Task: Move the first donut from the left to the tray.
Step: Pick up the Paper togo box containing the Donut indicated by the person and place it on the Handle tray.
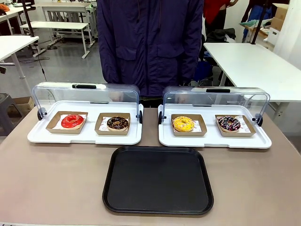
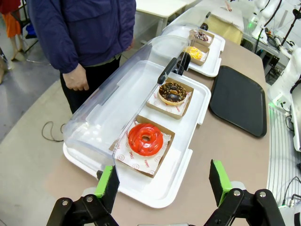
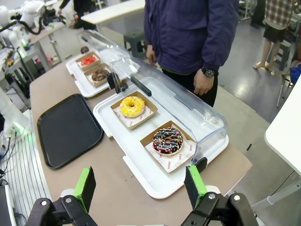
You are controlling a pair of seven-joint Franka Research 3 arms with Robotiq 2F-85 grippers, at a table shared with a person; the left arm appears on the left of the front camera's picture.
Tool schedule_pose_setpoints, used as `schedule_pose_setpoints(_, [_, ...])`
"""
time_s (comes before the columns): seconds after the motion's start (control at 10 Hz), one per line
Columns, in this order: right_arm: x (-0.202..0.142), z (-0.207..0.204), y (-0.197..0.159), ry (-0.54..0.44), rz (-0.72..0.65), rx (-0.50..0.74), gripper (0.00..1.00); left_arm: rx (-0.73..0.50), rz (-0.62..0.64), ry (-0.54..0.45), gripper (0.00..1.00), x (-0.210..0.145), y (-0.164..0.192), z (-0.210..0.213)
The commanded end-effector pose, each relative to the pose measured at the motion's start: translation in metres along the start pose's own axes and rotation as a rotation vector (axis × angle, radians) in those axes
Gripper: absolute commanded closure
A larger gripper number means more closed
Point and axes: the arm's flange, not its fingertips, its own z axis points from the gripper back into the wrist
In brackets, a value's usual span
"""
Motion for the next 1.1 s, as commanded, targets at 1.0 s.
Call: schedule_pose_setpoints(1.0, [0.001, 0.0003, -0.001, -0.02, 0.02, 0.003, 0.0, -0.003, -0.003, 0.003, 0.0, 0.001, -0.0009, 0.0001])
